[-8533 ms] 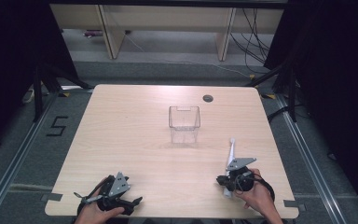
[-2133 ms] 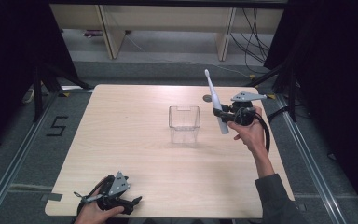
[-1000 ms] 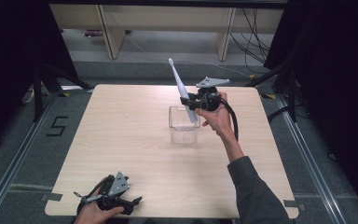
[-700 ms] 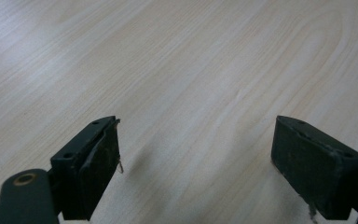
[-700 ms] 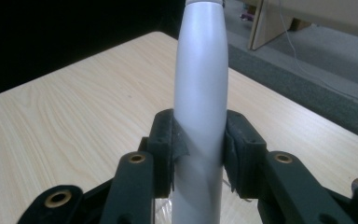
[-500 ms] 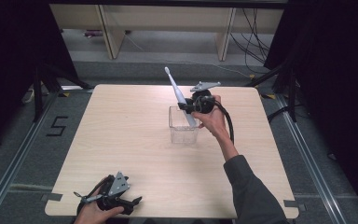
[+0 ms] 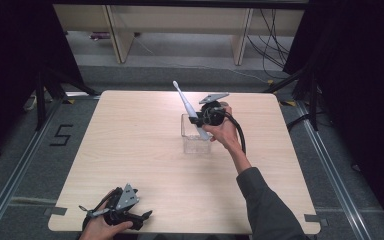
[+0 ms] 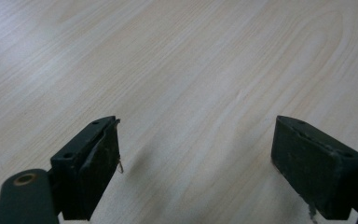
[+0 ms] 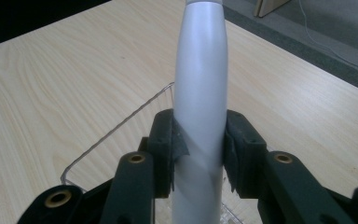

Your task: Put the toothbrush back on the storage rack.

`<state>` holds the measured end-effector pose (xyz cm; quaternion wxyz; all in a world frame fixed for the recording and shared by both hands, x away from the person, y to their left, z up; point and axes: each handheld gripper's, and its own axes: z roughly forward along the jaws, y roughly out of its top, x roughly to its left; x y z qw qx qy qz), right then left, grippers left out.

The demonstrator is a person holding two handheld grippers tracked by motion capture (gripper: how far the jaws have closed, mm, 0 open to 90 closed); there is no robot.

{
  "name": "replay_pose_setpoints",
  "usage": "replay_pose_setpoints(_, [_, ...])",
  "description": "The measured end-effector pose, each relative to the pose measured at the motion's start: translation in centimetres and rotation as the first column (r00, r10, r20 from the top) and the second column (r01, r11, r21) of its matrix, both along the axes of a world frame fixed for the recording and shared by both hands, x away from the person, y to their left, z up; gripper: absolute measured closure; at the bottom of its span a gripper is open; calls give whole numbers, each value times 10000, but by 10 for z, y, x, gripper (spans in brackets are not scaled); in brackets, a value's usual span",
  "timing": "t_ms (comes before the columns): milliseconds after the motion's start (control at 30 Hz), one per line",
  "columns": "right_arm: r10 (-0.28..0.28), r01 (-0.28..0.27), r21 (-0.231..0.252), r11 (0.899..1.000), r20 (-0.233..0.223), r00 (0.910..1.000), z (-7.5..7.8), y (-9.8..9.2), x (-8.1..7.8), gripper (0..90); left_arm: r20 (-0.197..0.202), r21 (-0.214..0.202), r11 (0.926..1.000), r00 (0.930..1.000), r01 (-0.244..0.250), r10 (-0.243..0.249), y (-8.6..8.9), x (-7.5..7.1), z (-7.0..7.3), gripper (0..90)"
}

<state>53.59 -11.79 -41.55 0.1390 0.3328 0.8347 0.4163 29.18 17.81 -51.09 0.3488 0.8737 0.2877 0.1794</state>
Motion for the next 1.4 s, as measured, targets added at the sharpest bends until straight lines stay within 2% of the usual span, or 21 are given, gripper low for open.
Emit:
replay_pose_setpoints(133, [82, -82, -18, 10000, -9, 10000, -3, 1, 1, 669, 15, 99, 9999, 10000, 84, -85, 0, 0, 0, 150])
replay_pose_setpoints(200, [99, -100, -295, 9995, -27, 9999, -4, 2, 1, 669, -75, 106, 9999, 10000, 46, -46, 1, 0, 1, 150])
replay_pose_setpoints(267, [37, -42, -341, 9994, -150, 9999, -5, 3, 1, 669, 25, 17, 10000, 10000, 8, -8, 0, 0, 0, 150])
replay_pose_setpoints(333, [27, -42, -444, 9990, -335, 9994, -5, 2, 1, 669, -69, -1, 10000, 10000, 18, -18, 0, 0, 0, 150])
replay_pose_setpoints(367, [90, -112, -611, 9981, -358, 9993, -5, 3, 1, 669, -7, 134, 9999, 10000, 84, -84, 1, 0, 0, 150])
replay_pose_setpoints(433, [16, -34, -589, 9983, -298, 9996, -8, 4, 2, 669, 11, 124, 9999, 10000, 70, -70, 0, 0, 0, 150])
replay_pose_setpoints(500, [91, -137, -903, 9958, -512, 9986, -7, 4, 1, 668, -44, 105, 9999, 9999, 133, -133, 1, 0, 1, 150])
replay_pose_setpoints(567, [118, -144, -807, 9966, -330, 9994, -10, 6, 2, 668, 0, 21, 10000, 10000, 21, -21, 0, 0, 0, 150])
replay_pose_setpoints(600, [200, -221, -1018, 9946, -215, 9996, -9, 5, 3, 668, -20, 125, 9999, 10000, 35, -35, 1, 0, 0, 150])
replay_pose_setpoints(633, [175, -224, -1094, 9937, -455, 9988, -9, 5, 3, 668, 1, 117, 9999, 10000, 74, -74, 0, 0, 0, 150])
replay_pose_setpoints(800, [265, -317, -1273, 9914, -424, 9987, -11, 8, 4, 668, 12, 123, 9999, 10000, 74, -74, 0, 0, 0, 150])
replay_pose_setpoints(933, [281, -409, -1690, 9848, -774, 9966, -11, 11, 4, 667, 11, 92, 9999, 10000, 94, -94, 0, 0, 1, 150])
replay_pose_setpoints(1100, [233, -379, -1704, 9846, -869, 9959, -13, 13, 4, 667, -3, 112, 9999, 9999, 116, -116, 0, 0, 1, 150])
replay_pose_setpoints(1133, [279, -450, -1864, 9815, -935, 9952, -13, 13, 4, 667, -3, 107, 9999, 9999, 111, -111, 0, 0, 1, 150])
replay_pose_setpoints(1200, [-181, -39, -1882, 9821, -1146, 9932, -15, 15, 3, 667, -10, 111, 9999, 9999, 112, -112, 0, 0, 1, 150])
replay_pose_setpoints(1233, [129, -330, -1946, 9803, -1035, 9945, -14, 14, 4, 666, -10, 111, 9999, 9999, 112, -112, 0, 0, 1, 150])
replay_pose_setpoints(1267, [97, -308, -1999, 9793, -1058, 9943, -15, 14, 3, 666, -7, 110, 9999, 9999, 117, -117, 0, 0, 1, 150])
replay_pose_setpoints(1300, [-355, 51, -2119, 9773, -1398, 9895, -14, 16, 1, 666, -5, 118, 9999, 9999, 117, -117, 0, 0, 1, 150])
replay_pose_setpoints(1333, [-255, -51, -2067, 9784, -1453, 9891, -14, 16, 1, 665, -5, 118, 9999, 9999, 117, -117, 0, 0, 1, 150])
replay_pose_setpoints(1367, [-434, 137, -2132, 9769, -1349, 9899, -16, 16, 1, 665, -1, 102, 9999, 9999, 112, -112, 0, 0, 1, 150])
replay_pose_setpoints(1400, [-375, 44, -2177, 9760, -1478, 9883, -15, 16, 1, 664, -5, 103, 9999, 9999, 118, -118, 0, 0, 1, 150])
